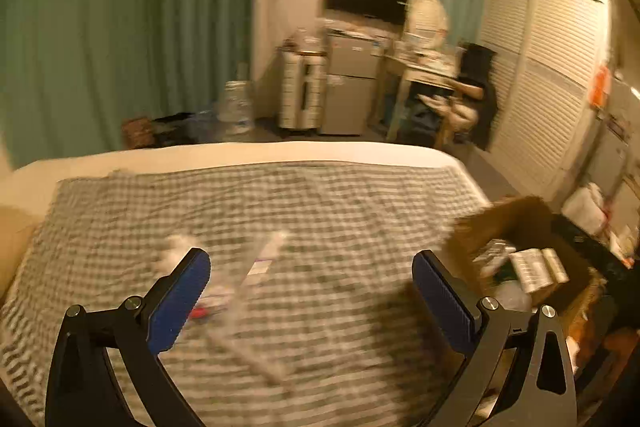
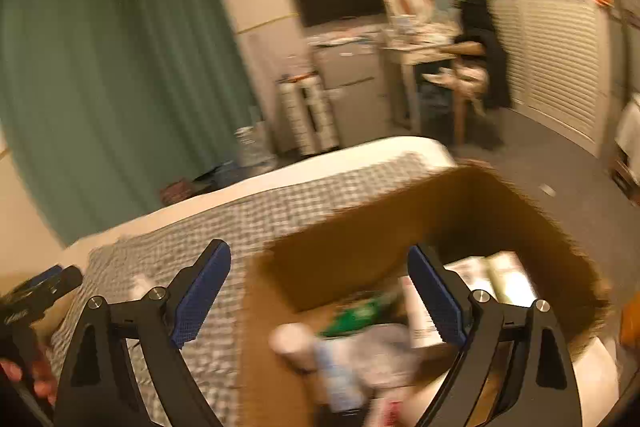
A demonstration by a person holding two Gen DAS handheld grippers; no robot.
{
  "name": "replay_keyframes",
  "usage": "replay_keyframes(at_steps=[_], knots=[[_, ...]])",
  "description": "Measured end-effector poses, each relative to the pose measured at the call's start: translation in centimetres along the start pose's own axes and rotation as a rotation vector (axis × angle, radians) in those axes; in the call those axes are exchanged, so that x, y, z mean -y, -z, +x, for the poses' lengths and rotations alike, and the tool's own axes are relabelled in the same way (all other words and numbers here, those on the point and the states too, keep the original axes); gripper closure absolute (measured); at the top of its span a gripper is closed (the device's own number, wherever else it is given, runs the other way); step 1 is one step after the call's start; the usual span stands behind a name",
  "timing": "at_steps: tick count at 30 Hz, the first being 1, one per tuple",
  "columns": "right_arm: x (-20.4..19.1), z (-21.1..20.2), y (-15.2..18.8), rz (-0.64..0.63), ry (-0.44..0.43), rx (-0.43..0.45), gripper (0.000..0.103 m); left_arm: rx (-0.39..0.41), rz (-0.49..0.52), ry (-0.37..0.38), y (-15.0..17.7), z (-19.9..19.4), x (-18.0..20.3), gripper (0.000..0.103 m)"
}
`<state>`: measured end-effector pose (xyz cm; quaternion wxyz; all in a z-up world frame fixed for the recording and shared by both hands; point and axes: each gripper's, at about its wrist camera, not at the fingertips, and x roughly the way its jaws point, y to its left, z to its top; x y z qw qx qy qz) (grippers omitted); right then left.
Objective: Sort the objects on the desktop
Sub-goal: 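Grasp the floral tissue box with the left tool while the right tool grasps the frosted white stick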
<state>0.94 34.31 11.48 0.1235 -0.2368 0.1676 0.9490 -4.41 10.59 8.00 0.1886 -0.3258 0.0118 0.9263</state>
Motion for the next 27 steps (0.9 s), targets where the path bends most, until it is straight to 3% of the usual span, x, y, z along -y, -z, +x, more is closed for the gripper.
replay_keyframes(at_steps=[4,7,12,17,20,23,25,27], knots=[[-6.5,1.7,1.2,-0.061,-0.116,-0.041,0.013,0.010,-0.085,-0.137,2.3,-1.3,-6.9,0.000],[-10.7,3.9,2.9,-0.087,-0.221,-0.122,0.015,-0.048,-0.118,-0.194,5.0,-0.7,-10.4,0.000],[-16.3,8.5,8.0,-0.198,-0.306,-0.284,0.037,-0.122,-0.084,-0.261,9.0,1.6,-13.2,0.000],[-18.7,14.4,13.7,-0.317,-0.315,-0.466,0.041,-0.159,-0.151,-0.252,11.8,4.1,-15.6,0.000],[-19.8,17.3,16.2,-0.362,-0.323,-0.571,0.042,-0.188,-0.234,-0.172,13.2,5.5,-17.5,0.000],[-21.0,19.4,17.8,-0.426,-0.316,-0.624,0.043,-0.251,-0.282,-0.151,14.2,7.7,-18.6,0.000],[-21.7,20.8,18.6,-0.467,-0.316,-0.642,0.047,-0.278,-0.294,-0.145,14.3,8.7,-18.9,0.000],[-22.4,21.6,19.3,-0.521,-0.304,-0.650,0.061,-0.307,-0.293,-0.123,14.4,9.6,-18.9,0.000]])
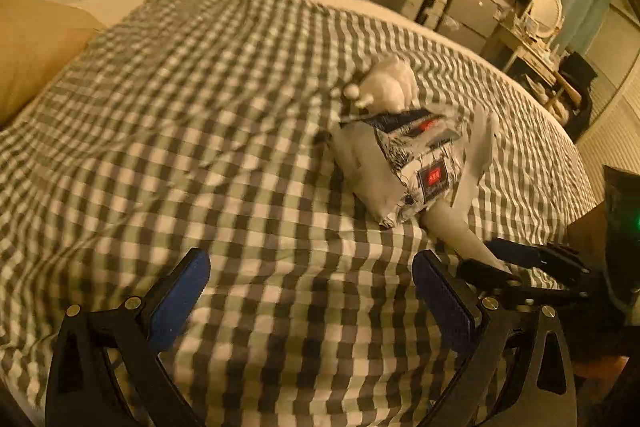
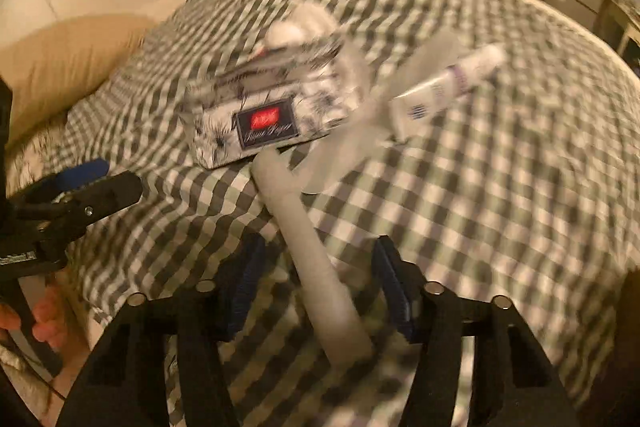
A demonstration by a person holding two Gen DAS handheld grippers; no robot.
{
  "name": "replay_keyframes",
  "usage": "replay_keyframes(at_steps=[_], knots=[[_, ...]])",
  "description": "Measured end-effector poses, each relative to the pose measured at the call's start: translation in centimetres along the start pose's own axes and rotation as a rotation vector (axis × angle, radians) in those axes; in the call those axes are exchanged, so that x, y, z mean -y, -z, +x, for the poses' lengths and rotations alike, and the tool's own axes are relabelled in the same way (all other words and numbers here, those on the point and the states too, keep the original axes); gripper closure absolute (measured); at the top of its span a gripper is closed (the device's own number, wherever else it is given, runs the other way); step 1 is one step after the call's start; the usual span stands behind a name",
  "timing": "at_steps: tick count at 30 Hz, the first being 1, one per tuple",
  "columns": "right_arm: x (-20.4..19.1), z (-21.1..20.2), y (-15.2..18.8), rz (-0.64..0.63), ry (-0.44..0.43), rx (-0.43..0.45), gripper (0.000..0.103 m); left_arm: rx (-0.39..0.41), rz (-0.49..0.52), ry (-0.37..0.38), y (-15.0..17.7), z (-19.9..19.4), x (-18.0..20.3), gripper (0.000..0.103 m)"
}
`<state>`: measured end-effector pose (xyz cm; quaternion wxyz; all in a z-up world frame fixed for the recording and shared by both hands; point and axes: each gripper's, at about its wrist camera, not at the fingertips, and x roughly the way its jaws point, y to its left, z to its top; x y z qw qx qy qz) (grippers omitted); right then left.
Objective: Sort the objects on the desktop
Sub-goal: 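Grasp the floral tissue box with the left tool while the right tool grasps the frosted white stick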
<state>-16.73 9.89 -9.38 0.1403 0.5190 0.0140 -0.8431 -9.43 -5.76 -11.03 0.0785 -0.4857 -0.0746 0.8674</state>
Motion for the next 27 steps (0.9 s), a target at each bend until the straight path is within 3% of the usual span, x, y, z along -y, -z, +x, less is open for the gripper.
replay_keyframes(at_steps=[1,2,3,6,10,13,16,21,22,23,26,27], knots=[[-0.4,0.1,-0.1,-0.046,0.042,-0.007,0.069,-0.011,0.008,-0.010,0.0,0.3,0.2,0.000],[-0.8,-0.2,-0.1,-0.079,0.050,-0.017,0.088,-0.017,0.019,-0.028,-0.1,0.5,0.3,0.000],[-0.8,-0.9,0.1,-0.082,0.023,-0.022,0.094,-0.016,0.028,-0.036,-0.1,0.5,0.6,0.000],[-0.3,-3.5,1.1,-0.058,0.008,0.019,0.094,0.033,0.067,-0.038,0.0,-0.1,1.4,0.000],[2.3,-8.4,1.8,0.046,-0.008,0.189,0.094,0.105,0.158,-0.043,-0.8,-0.5,3.8,0.000],[4.6,-9.8,1.8,0.123,0.012,0.262,0.094,0.128,0.283,0.039,-1.8,0.0,6.6,0.000],[6.2,-8.8,1.8,0.201,0.005,0.217,0.093,0.123,0.391,0.056,-2.8,1.8,8.9,0.000],[6.5,-8.7,2.4,0.221,-0.025,0.211,0.093,0.094,0.408,0.055,-4.6,5.1,9.3,0.003],[6.4,-8.9,2.3,0.217,-0.024,0.214,0.093,0.093,0.406,0.060,-4.8,5.4,9.1,0.022],[6.5,-8.7,2.4,0.214,-0.025,0.211,0.092,0.080,0.400,0.051,-5.1,5.7,8.8,0.050],[6.6,-8.5,2.6,0.210,-0.015,0.190,0.092,0.086,0.355,0.087,-5.6,5.1,8.1,0.078],[6.7,-8.5,2.5,0.210,-0.015,0.187,0.092,0.086,0.338,0.104,-5.7,4.8,7.7,0.079]])
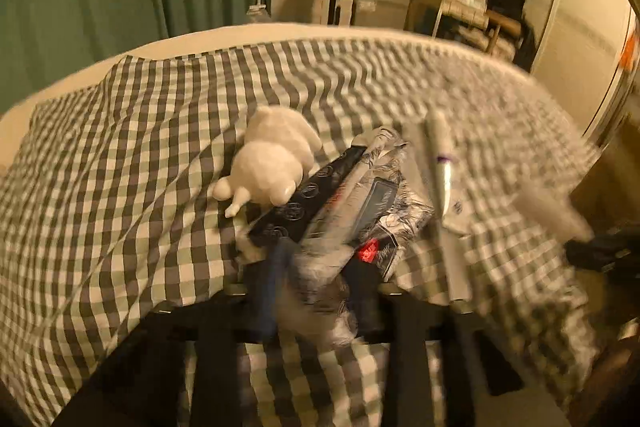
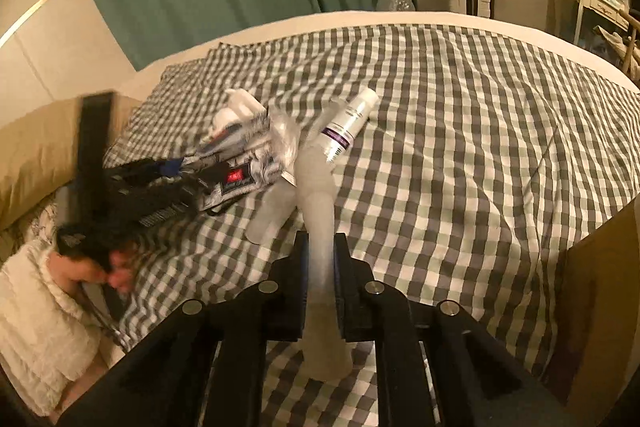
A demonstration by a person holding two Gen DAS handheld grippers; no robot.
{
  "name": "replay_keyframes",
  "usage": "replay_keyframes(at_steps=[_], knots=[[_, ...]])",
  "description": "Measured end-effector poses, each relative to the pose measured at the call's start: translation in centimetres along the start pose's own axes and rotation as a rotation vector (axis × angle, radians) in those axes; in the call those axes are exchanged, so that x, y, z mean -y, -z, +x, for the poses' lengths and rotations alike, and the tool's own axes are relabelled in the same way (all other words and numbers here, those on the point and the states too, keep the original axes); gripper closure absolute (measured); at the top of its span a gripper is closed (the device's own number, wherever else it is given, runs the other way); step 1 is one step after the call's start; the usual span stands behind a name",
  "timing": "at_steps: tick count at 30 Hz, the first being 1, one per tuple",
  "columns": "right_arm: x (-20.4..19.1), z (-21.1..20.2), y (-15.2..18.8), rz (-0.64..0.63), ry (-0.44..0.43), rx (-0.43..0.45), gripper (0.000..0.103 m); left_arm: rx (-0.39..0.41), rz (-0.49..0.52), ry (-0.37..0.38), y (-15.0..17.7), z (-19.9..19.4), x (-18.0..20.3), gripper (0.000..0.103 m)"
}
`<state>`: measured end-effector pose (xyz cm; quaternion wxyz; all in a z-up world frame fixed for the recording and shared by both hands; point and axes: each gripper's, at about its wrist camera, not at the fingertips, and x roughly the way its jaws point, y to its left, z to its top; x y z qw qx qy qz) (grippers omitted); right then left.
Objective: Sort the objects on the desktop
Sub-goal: 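Carry tissue box and white stick to the cardboard box and release both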
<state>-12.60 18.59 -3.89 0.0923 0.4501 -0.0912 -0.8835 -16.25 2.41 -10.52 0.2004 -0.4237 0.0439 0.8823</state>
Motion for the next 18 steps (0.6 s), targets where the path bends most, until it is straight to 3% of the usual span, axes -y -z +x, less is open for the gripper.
replay_keyframes(at_steps=[4,12,18], knots=[[0.2,-0.2,-0.5,0.001,-0.004,0.025,0.092,-0.007,-0.021,0.001,0.5,-1.5,-0.5,0.087],[-0.3,-2.3,-0.4,0.013,-0.003,0.068,0.092,0.039,-0.045,0.037,3.5,-9.3,1.1,0.088],[-0.9,-6.5,0.0,0.013,0.009,0.131,0.092,0.058,-0.092,0.064,4.1,-14.8,2.0,0.088]])
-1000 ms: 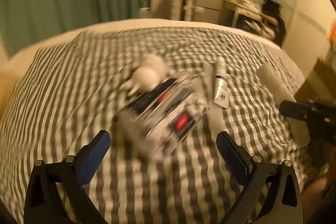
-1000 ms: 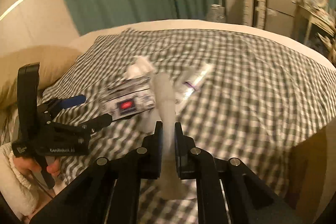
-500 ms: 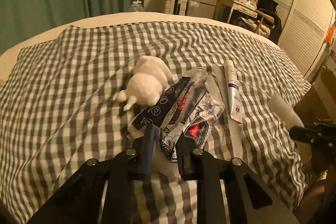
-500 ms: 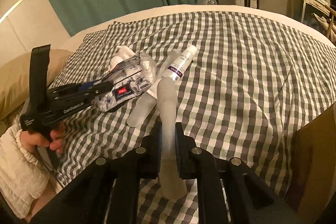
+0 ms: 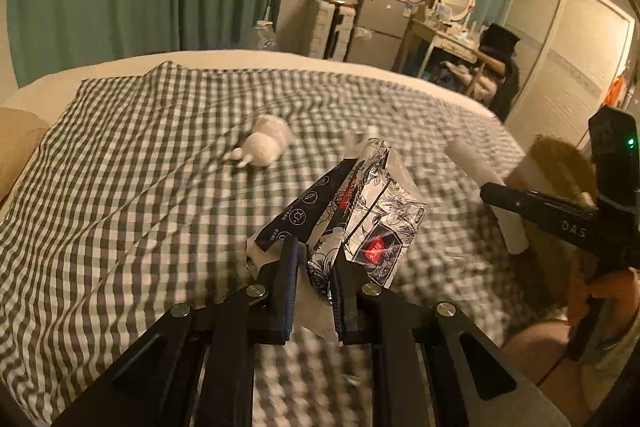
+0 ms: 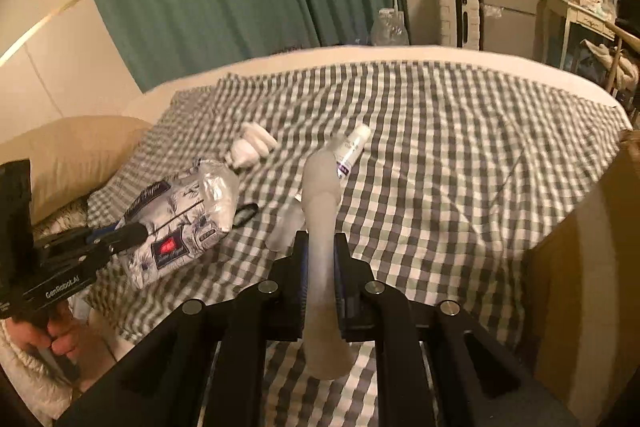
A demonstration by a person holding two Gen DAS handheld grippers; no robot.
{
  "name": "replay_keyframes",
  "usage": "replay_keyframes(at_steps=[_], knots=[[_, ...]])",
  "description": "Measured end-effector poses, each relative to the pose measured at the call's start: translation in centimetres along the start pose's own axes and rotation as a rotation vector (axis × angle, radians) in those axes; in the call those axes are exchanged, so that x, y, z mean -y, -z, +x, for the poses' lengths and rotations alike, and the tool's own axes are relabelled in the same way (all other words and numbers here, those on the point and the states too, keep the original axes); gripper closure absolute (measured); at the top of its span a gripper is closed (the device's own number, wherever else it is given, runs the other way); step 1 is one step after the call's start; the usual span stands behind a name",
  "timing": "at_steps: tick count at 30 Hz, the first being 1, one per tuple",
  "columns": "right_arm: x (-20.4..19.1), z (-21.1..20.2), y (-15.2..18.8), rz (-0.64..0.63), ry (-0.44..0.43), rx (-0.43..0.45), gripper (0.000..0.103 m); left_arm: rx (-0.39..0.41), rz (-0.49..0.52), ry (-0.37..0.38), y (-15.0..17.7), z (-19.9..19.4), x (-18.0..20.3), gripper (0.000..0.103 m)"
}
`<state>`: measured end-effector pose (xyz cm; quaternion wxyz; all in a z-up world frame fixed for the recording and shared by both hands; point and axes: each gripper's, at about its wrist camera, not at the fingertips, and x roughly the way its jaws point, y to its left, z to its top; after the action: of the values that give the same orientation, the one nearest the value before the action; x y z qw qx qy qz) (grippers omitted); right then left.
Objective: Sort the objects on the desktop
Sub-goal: 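Carry tissue box and white stick to the cardboard box and release both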
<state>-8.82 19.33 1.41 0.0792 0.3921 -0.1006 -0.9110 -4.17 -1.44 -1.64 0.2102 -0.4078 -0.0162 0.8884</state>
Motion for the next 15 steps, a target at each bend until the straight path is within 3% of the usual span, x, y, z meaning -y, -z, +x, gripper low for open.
replay_keyframes(at_steps=[4,11,15], knots=[[0.2,-4.1,-0.2,0.015,0.028,0.055,0.092,0.045,0.087,0.021,-1.4,-2.3,3.9,0.088],[2.4,-11.7,-1.0,0.017,0.151,0.147,0.092,0.113,0.151,0.162,-5.6,-5.1,13.5,0.088],[5.7,-16.4,-1.6,0.055,0.238,0.212,0.091,0.124,0.208,0.263,-7.1,-5.7,20.1,0.088]])
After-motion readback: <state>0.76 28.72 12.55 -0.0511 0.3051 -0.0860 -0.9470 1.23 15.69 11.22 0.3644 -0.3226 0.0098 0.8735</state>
